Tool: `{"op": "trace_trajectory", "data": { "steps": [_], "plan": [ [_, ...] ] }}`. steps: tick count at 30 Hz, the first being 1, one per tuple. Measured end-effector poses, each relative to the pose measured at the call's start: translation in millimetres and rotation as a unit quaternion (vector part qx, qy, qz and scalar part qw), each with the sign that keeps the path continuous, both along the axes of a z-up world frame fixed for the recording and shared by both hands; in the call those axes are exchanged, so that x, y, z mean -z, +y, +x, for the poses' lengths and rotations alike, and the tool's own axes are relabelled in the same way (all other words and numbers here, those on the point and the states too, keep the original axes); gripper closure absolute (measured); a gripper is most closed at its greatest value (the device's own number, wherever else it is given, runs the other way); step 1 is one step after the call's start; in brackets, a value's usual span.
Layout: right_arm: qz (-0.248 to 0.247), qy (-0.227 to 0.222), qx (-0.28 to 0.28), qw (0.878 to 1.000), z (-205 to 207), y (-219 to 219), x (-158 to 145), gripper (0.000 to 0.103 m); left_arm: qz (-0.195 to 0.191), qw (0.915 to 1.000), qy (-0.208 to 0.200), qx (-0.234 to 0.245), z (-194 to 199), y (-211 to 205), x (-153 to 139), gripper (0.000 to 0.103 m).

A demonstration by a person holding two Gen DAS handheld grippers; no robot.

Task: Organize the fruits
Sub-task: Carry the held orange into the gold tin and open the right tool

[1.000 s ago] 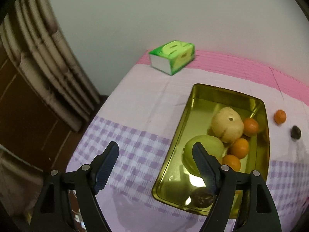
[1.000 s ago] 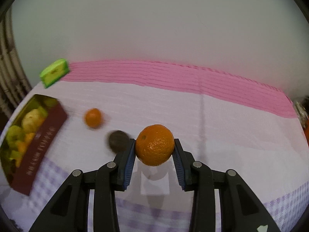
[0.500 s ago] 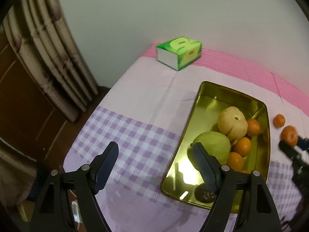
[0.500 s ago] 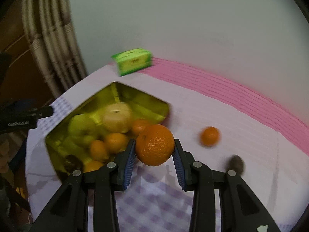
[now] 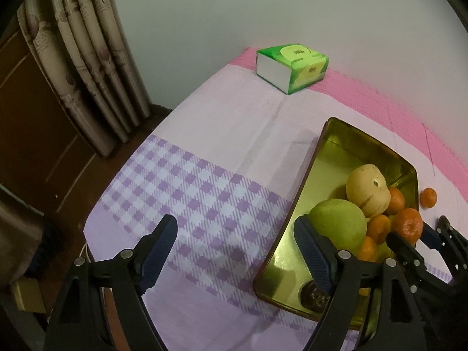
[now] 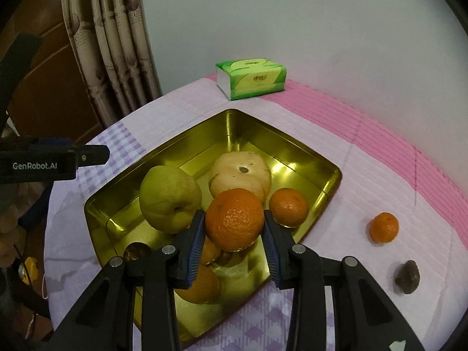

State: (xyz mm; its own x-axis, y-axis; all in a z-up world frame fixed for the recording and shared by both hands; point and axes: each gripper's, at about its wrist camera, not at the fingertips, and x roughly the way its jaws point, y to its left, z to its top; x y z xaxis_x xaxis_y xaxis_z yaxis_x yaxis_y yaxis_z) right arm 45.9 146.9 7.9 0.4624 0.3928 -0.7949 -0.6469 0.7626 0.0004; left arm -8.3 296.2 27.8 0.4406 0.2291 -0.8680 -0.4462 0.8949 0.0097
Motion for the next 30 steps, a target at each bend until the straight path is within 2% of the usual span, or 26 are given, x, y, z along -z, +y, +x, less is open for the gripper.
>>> {"op": "trace_trajectory", "data": {
  "steps": [10, 22, 30],
  "plan": [
    [-0.017, 0.008, -0.001, 1.000, 5, 8, 15, 0.068, 0.006, 1.0000, 0.002, -0.001, -1, -3, 1, 0.021],
    [-0.014, 0.010, 0.002, 1.000, 4, 8, 12, 0.067, 0.014, 0.9999, 0.003, 0.008, -1, -8, 1, 0.021],
    [-0.002, 0.005, 0.008, 1.000, 3, 5, 6, 0.059, 0.015, 0.9998, 0.003, 0.015, 1, -10, 2, 0.021]
  ]
}}
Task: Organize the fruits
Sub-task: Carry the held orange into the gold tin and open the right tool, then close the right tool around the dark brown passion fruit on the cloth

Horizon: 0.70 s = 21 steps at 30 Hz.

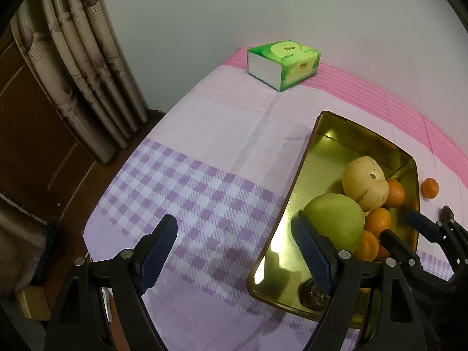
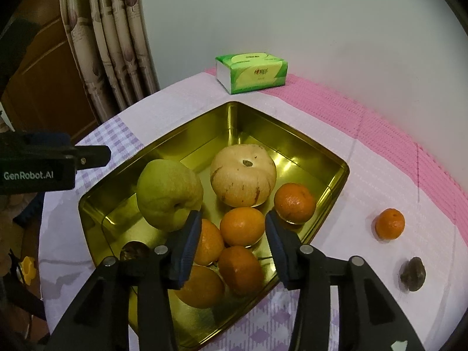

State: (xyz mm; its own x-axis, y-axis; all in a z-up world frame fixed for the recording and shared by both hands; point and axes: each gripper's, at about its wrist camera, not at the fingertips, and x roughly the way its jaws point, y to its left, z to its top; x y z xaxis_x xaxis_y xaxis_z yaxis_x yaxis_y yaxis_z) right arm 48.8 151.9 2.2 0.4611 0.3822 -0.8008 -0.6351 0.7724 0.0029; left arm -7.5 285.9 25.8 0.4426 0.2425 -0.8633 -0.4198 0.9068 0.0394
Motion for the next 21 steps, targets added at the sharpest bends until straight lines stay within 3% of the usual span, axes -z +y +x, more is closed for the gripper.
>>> {"op": "trace_trajectory", "data": {
  "steps": [9, 21],
  "plan": [
    [0.020, -0.006, 0.016, 1.000, -2, -14, -12, 0.057, -0.001, 1.0000, 0.001, 0.002, 0, -1, 0, 0.021],
    [0.020, -0.007, 0.106, 0.994, 15, -81, -13, 0.056, 0.006, 0.9999, 0.006, 0.010, 1, -5, 4, 0.021]
  ]
}}
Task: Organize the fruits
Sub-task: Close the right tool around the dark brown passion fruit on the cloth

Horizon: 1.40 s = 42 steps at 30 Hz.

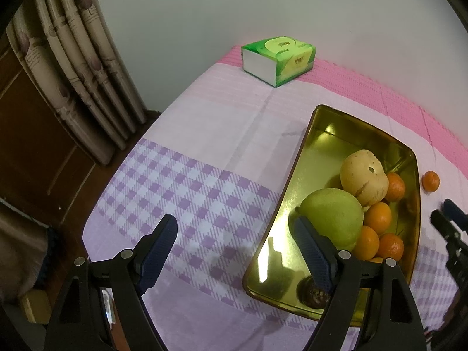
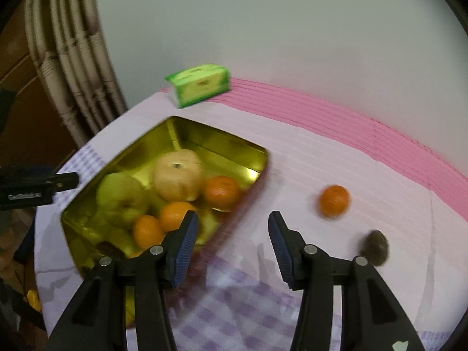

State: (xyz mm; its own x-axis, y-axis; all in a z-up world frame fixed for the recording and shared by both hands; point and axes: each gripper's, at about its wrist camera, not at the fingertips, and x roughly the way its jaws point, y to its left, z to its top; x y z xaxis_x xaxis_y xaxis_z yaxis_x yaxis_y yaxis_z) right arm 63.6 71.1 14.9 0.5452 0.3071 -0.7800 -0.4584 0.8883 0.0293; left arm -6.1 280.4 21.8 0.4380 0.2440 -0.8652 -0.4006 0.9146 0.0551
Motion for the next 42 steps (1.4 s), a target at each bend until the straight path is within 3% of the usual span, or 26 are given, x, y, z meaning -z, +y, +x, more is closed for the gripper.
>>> {"op": "trace_trajectory", "data": {
  "steps": [19, 34, 42],
  "plan": [
    [-0.024, 0.006, 0.119, 0.993, 31, -106, 17, 0.056, 0.007, 0.9999, 0.007, 0.005, 2, -1, 4, 0.021],
    [-0.015, 0.030, 0.132, 0.991, 45, -124, 44, 0.056, 0.021, 0.9996, 0.000, 0.021, 6, -6, 6, 0.021],
    [-0.006, 0.030, 0.125, 0.992, 49, -125, 51, 0.065, 0.038, 0.9986, 0.005, 0.037, 11, -21, 9, 0.021]
  ]
}}
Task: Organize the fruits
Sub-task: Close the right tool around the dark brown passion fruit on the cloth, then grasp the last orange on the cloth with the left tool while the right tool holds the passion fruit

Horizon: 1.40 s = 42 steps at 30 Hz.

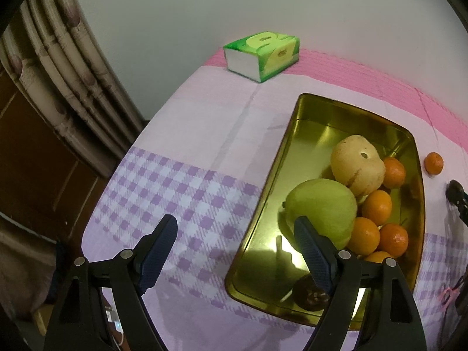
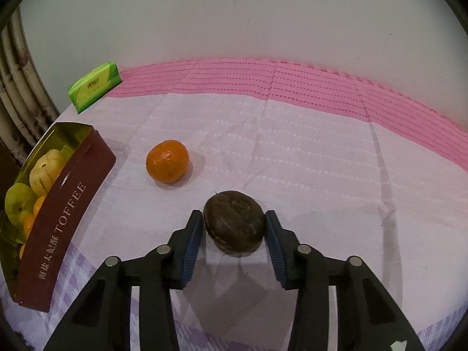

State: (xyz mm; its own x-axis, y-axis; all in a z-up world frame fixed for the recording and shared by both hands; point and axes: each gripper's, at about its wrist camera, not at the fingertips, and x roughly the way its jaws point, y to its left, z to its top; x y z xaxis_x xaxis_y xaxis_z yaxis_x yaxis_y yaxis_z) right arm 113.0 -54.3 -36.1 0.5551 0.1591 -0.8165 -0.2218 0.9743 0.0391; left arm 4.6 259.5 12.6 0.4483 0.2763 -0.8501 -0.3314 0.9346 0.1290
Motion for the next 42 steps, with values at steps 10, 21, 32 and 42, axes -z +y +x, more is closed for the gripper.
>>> {"op": "trace_trajectory", "data": {
  "steps": [10, 21, 32, 42],
  "plan": [
    [0.018, -0.013, 0.006, 1.000, -3, -15, -3, 0.065, -0.009, 0.9969, -0.013, 0.078, 17, -53, -17, 0.021],
    [-0.011, -0.030, 0.042, 0.999, -14, -57, -14, 0.065, -0.044, 0.9803, -0.008, 0.192, 65, -149, -26, 0.021],
    [-0.040, -0.042, 0.098, 0.994, -24, -100, -16, 0.065, -0.068, 0.9682, 0.013, 0.240, 102, -211, -10, 0.021],
    [-0.022, -0.041, 0.115, 0.992, -26, -111, -9, 0.065, -0.069, 0.9641, 0.033, 0.254, 121, -229, 11, 0.021]
  ]
}}
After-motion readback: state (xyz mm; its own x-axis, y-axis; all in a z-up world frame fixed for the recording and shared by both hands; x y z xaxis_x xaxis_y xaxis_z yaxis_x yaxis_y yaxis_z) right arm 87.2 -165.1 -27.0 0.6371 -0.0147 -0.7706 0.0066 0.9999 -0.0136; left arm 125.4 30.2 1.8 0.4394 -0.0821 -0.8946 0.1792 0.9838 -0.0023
